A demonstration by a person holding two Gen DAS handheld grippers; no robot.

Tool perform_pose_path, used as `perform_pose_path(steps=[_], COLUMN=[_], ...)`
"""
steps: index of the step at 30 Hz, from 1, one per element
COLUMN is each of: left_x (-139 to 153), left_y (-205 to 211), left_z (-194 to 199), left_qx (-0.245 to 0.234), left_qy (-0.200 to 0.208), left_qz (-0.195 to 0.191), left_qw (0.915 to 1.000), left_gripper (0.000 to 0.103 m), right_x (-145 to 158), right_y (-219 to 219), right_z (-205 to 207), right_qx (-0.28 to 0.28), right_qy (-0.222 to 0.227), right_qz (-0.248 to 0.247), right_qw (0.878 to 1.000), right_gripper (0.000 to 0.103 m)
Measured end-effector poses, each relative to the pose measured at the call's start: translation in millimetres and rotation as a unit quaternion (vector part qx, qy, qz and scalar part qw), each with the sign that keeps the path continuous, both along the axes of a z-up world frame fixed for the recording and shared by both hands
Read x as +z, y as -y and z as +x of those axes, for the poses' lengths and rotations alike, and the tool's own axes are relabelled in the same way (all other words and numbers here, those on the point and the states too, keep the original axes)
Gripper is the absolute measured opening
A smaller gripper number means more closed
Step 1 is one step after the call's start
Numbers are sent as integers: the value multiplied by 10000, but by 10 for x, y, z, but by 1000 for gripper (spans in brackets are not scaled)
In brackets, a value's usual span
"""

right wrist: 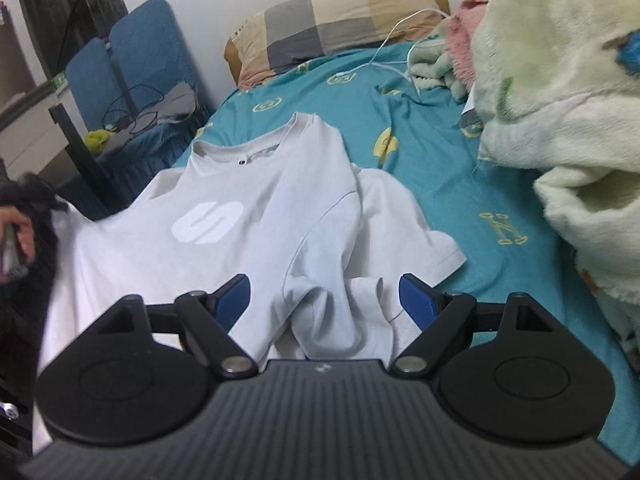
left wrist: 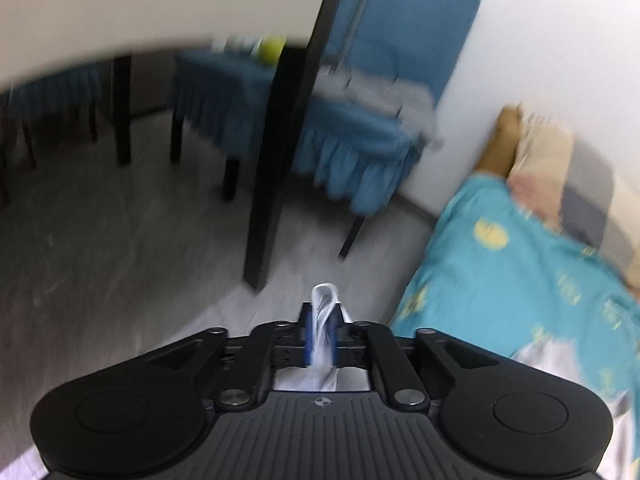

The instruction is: Fold clothes

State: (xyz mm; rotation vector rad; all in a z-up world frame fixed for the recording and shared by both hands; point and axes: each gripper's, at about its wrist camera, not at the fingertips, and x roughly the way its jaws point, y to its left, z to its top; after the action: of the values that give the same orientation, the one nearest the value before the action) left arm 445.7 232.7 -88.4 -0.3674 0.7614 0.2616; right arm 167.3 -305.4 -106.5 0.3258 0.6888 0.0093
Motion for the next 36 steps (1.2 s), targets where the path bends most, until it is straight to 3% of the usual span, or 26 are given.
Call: perform_pose_path(steps=[2,4,8,12,16,18,22,24,26,27,28,32,36], left_x=[-126,-157,-41,142,243,226,151,137,148,166,227,620,965], left_y=[-31,-57,61,423,839,1031,1208,1281,1371,1409,1423,1442,1278], left_z=[-79,-266,-914,-1833,-2616,-2975,-3408,-3543,-3649,-3695,-3718,-3874,-3895], left_qx=[-15,-114,-680,-1419,-2046,-2276,-2236,-2316,-2467,-2528,-2534,-2793,-2856], left_qy=[-271,-496,-1228,-1906,-2609,-2966,-3376,-3387,-3400,-3400,-3372,-3182,-3297], left_qz=[-126,-319,-448,-324,-139,44,223,203,280,320,370,443,652], left_qw=[9996,9982,9891,9708,9433,9275,9141,9117,9070,9053,9059,9049,8975], left_gripper=[26,43,49,62,64,61,61,58,36,19,10,5,4], right_x=[-43,-74,-52,40,154,206,241,221,216,217,222,217,206], right_y=[-14,-19,-11,-23,-32,-22,36,70,90,96,102,134,187], right_z=[45,76,58,-35,-167,-251,-459,-559,-636,-662,-676,-677,-657], right_qx=[26,39,59,57,25,-11,-136,-167,-193,-203,-206,-258,-320], right_qy=[-54,-105,-57,93,243,292,191,64,5,-5,-3,11,18], right_qz=[15,53,137,122,32,5,204,342,403,414,418,406,534], right_qw=[10000,9999,9999,9999,9997,9996,9995,9993,9990,9989,9989,9988,9981], right_gripper=[83,83,83,83,83,83,83,83,83,83,83,83,83])
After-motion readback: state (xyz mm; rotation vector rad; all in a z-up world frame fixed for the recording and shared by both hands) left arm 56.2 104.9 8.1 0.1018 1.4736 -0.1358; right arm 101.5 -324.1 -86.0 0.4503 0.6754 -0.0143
